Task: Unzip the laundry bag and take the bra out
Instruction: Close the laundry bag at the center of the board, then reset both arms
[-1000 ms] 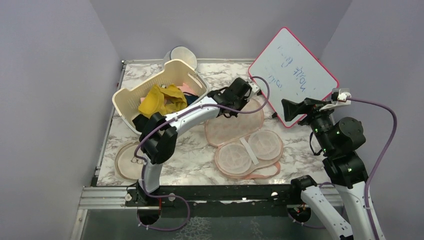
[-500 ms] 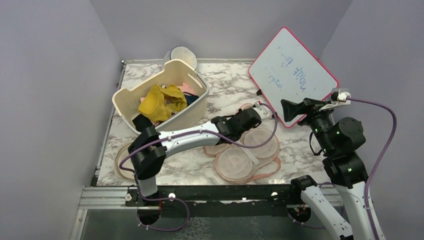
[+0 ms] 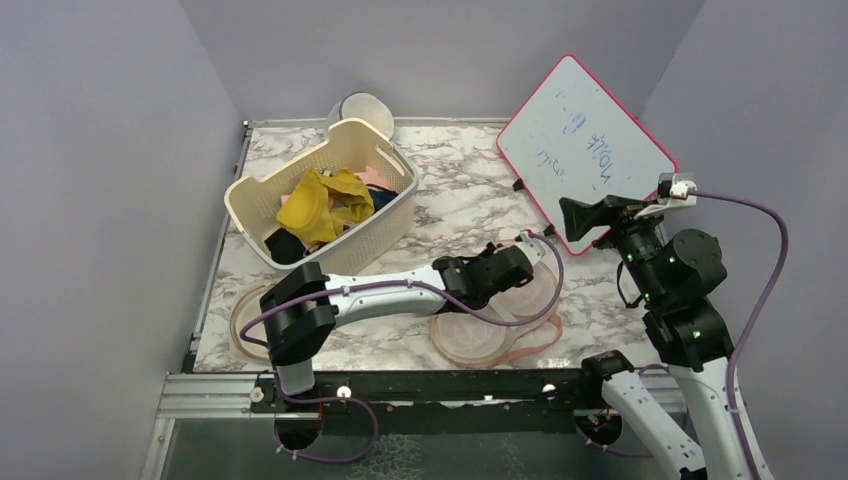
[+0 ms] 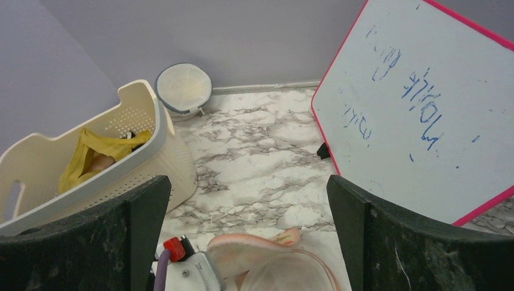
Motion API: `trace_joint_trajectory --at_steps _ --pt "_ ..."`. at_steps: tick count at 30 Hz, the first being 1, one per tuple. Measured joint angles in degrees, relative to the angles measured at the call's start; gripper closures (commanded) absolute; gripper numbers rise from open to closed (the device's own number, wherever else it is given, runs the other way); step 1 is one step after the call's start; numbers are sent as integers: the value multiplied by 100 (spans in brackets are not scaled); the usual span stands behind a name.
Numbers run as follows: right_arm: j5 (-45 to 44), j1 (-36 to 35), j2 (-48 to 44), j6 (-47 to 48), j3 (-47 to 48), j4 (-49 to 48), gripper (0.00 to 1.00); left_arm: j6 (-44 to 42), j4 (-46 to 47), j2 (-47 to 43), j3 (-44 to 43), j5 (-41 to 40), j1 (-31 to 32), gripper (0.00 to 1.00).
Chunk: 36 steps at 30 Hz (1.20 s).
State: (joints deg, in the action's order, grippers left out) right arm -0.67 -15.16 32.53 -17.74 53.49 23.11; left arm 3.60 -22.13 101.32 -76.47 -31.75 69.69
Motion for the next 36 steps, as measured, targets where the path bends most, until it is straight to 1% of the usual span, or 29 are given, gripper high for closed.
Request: trace_joint_trajectory --at_steps 7,8,10,11,14,16,17,19,20,24,25,28,32,34,35,36 --pt "24 0 105 -9 0 -33 0 321 7 0 9 138 297 100" --pt "35 0 118 -13 0 -42 0 402 7 0 -2 262 317 99" --pt "44 0 138 -22 0 -44 0 584 37 0 -28 597 334 93" --pt "44 0 149 -24 0 -46 0 671 114 0 -20 807 345 88" --pt "46 0 168 -22 0 -44 0 925 514 0 164 1443 341 69" --pt "46 0 170 -22 0 -44 0 1032 763 -2 374 1832 341 52" --pt "44 0 170 -20 0 -42 0 1075 901 -22 522 2072 343 46" --pt "44 0 170 -13 0 -42 0 1150 1130 -144 852 2492 345 37" --pt "44 0 170 2 0 -42 0 1161 1281 -302 1069 2726 345 33" --pt "44 0 190 116 15 -11 0 1182 1572 -1060 1440 3217 251 8" --pt "44 0 203 173 33 11 0 1185 1661 -1287 1447 3292 179 4" --pt "59 0 225 358 57 33 0 1123 1956 -1963 1445 3388 -262 1" --pt "234 -9 205 603 57 55 0 988 2039 -2699 1445 3246 -1259 1" --pt "345 -35 205 719 103 107 0 879 2002 -2999 1440 2979 -1766 1" --pt "409 -72 214 807 186 177 0 776 1917 -3202 1397 2787 -2164 1" --pt "457 -125 221 892 275 223 0 708 1851 -3314 1335 2682 -2428 1"
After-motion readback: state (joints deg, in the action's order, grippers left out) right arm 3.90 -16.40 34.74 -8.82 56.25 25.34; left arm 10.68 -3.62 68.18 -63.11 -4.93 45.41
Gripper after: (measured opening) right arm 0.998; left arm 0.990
